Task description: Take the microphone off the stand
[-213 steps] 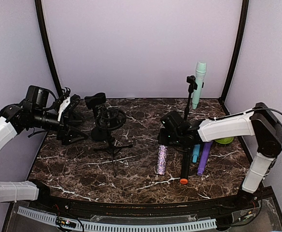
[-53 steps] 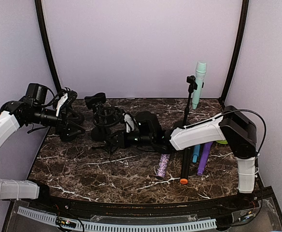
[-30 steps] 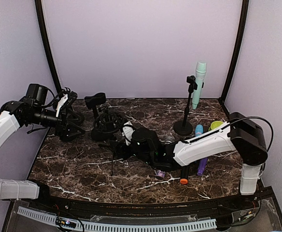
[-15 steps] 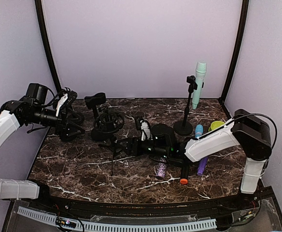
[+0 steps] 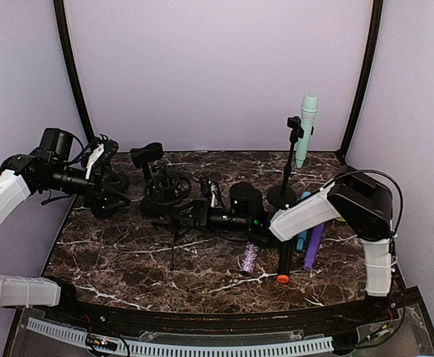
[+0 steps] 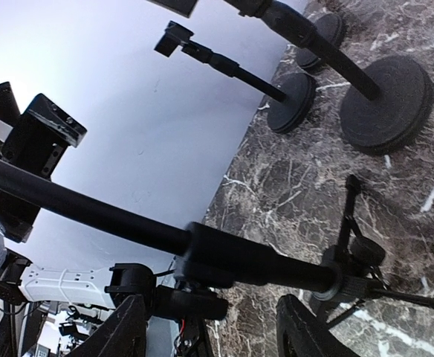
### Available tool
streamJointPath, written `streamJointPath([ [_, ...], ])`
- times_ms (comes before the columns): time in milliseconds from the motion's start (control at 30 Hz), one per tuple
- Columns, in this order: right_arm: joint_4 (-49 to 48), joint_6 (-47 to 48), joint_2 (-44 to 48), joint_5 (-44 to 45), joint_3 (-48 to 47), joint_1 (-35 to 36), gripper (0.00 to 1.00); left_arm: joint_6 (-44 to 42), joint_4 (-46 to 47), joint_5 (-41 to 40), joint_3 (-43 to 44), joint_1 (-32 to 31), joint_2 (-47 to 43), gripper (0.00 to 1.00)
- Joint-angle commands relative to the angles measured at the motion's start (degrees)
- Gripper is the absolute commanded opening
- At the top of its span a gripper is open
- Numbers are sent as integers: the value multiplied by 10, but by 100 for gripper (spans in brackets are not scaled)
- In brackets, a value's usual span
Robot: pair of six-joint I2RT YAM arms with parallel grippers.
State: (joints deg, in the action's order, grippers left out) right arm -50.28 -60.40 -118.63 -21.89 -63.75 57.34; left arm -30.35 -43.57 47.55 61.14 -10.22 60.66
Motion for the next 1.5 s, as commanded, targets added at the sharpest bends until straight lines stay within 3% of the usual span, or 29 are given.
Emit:
streamJointPath([
  [0,-39,-38,-25,-32,-43,-4,56,-4,-13,12,6,3,-10,95],
  [133,-33,-46,-37,-32,-57,-6,49,-7,-16,10,7,3,-12,95],
  [267,-29,-45,-37,-26,-57,-7,32,-7,-17,9,6,4,-15,95],
  [400,-11,-31,-26,-19,-50,-9,30,-7,-16,10,4,4,-15,95],
  [533,24,5,0,13,-36,-9,18,-5,-13,10,3,3,-15,95],
  [667,120,111,45,84,-44,3,8,-2,-11,9,3,3,-13,95],
  [800,220,231,72,198,-72,36,4,-3,-11,7,2,3,-13,95],
  [1067,240,345,77,363,-69,80,3,-2,-9,9,4,4,-11,95],
  [1300,231,398,75,484,-59,96,5,-4,-12,8,6,3,-10,95],
  [1333,223,409,78,498,-52,100,9,-4,-12,8,6,3,-11,95],
  [1467,181,434,95,519,-27,111,54,-4,-12,8,6,3,-10,95],
])
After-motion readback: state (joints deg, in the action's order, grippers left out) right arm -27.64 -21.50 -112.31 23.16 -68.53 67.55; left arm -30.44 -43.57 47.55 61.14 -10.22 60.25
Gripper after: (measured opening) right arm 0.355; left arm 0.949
